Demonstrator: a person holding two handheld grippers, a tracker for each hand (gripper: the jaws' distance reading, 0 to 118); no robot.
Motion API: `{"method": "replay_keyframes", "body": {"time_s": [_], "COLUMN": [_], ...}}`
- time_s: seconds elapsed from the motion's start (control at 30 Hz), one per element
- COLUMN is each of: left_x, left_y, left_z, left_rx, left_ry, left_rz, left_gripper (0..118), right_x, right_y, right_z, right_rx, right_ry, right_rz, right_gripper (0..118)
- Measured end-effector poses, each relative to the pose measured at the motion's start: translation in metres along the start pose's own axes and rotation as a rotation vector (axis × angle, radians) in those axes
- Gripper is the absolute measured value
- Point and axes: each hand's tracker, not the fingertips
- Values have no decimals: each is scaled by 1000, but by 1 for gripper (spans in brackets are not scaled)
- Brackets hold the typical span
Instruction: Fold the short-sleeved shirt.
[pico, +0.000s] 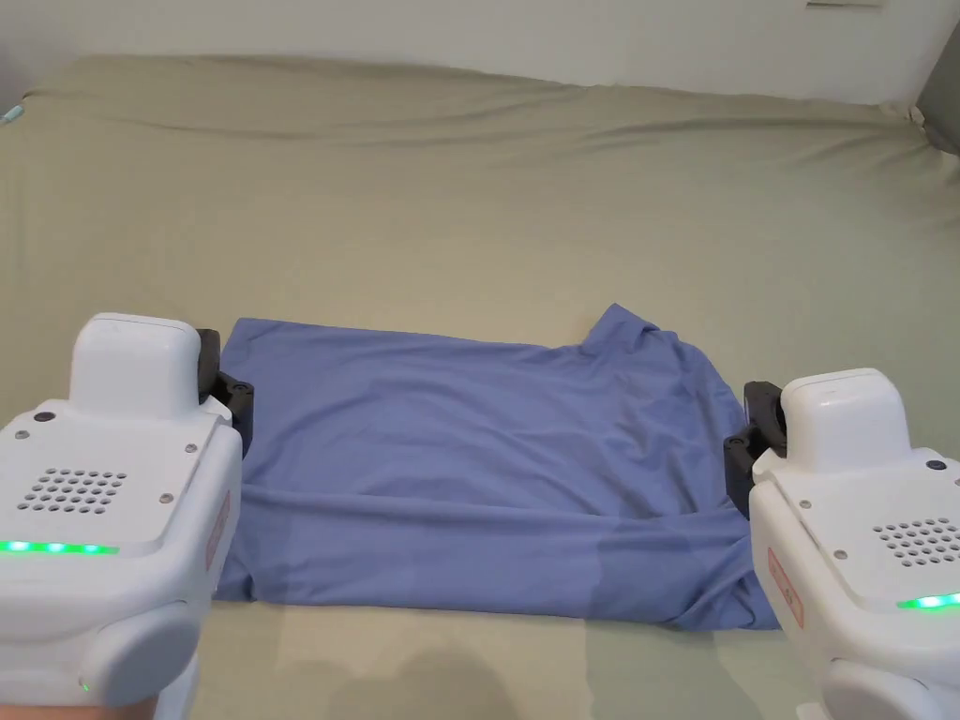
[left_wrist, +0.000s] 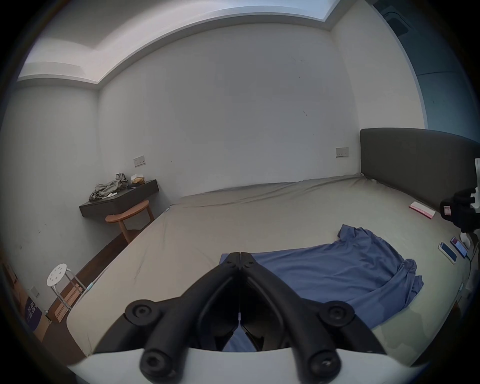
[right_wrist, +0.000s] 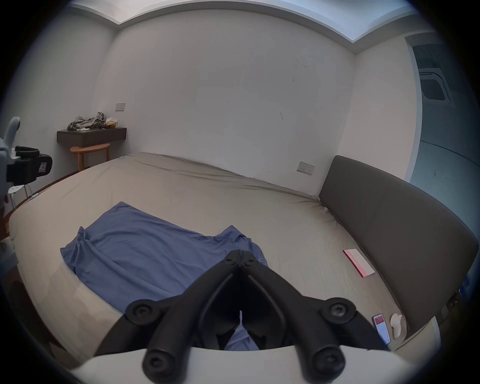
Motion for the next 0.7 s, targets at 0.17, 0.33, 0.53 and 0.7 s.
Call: {"method": "replay_keyframes", "body": {"time_s": [0.17,0.33,0.53,0.7], "left_x": [-17,-54,-75,-76], "left_y": [-16,-61,-117,-151], "left_z": [-20,-55,-90,-121], "left_rx": [-137,-386,-587,-666], "left_ry": [-33,16,-32,46], "left_rz": [35,146,221,260], "left_gripper": [0,0,67,117], "right_x": [7,13,21,28], "right_y": [-5,-12,-25,-33], "right_z": [-1,1,-2,-2], "right_rx": [-19,-41,-95,-123], "right_ry": [-2,-5,-22,-25], "right_rz": [-31,-29,-18,-22], "right_gripper": [0,0,0,0]}}
